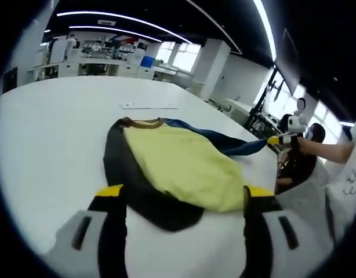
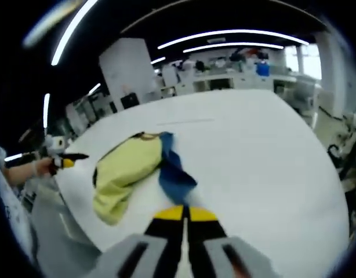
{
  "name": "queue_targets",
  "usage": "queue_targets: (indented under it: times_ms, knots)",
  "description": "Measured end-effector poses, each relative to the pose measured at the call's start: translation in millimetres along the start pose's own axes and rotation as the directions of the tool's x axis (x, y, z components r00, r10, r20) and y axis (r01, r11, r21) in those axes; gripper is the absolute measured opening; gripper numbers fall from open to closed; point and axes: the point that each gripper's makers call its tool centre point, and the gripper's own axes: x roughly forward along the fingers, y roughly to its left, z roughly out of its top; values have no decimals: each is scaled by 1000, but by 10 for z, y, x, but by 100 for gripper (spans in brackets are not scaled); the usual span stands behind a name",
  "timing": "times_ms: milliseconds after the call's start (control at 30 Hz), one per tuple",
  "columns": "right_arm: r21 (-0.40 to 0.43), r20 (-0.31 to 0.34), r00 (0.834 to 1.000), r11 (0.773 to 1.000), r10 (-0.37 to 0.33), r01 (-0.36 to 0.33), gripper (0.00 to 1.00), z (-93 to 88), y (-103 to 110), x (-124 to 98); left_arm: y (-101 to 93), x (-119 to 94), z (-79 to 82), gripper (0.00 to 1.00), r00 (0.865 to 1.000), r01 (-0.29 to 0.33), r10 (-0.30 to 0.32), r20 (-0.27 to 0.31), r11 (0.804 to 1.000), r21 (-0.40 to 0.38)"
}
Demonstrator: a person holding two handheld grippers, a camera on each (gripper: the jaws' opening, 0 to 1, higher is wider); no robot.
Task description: Fold the garment on the visible template until the final outline fits inside the template.
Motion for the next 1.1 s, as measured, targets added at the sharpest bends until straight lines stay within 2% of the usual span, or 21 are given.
queue_targets:
  times_ms: [100,200,567,867,1000,1100]
  knots:
    - [35,-11,1000,999,-19,19,0,12,-166,-35,0,4,-10,80,1000,-4,4,0,1000,-4]
    - [55,-19,999,998,-36,37,0,21,-242,-63,-3,3,-23,80,1000,-6,6,-2,1000,-6]
    - [68,-95,991,992,-96,103,0,15,-629,-51,12,5,-64,80,1000,-14,14,-4,1000,-20]
    - [169,-118,983,973,-138,156,0,50,-850,-19,86,-26,-91,80,999,-39,39,2,998,-39]
    - [201,-125,978,961,-165,188,0,113,-1148,21,88,-38,-121,79,999,-47,47,-5,998,-46]
    - [205,-130,975,957,-183,207,0,145,-1262,37,117,-44,-145,79,999,-53,53,-9,997,-52]
